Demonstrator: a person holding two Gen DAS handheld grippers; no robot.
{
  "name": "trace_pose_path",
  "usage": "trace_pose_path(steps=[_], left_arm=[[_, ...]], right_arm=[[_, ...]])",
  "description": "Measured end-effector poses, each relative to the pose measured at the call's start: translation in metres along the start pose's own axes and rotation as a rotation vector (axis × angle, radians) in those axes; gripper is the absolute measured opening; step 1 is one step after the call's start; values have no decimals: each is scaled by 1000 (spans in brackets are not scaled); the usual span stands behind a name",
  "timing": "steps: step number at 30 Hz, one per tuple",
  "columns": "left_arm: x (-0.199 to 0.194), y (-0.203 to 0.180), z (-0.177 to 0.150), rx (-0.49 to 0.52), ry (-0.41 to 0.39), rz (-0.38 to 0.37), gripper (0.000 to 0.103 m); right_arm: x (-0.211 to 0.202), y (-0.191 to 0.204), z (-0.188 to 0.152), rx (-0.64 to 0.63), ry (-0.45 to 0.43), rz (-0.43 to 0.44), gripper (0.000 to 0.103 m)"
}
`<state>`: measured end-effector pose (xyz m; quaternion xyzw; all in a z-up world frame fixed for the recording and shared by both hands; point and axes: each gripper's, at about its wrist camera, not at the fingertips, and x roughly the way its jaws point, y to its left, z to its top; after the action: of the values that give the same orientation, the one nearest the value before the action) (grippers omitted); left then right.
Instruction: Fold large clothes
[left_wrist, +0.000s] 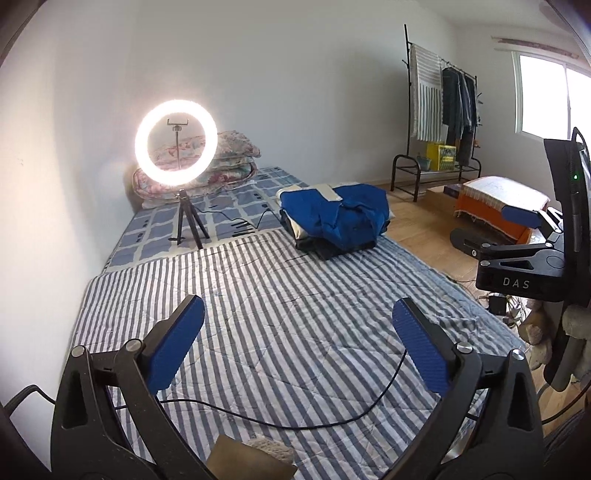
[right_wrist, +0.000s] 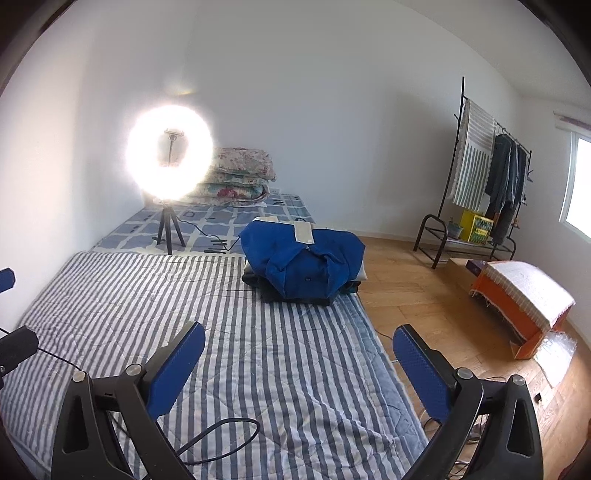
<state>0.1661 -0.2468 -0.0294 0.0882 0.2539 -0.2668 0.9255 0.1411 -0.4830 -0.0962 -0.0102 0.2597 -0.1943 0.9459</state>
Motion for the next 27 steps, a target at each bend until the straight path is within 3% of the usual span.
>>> trace_pose_path(steps=[27], left_arm=[[-7,2,-1,7,-17,12,103]], right_arm=[[12,-5,-8,51,41,13,103]])
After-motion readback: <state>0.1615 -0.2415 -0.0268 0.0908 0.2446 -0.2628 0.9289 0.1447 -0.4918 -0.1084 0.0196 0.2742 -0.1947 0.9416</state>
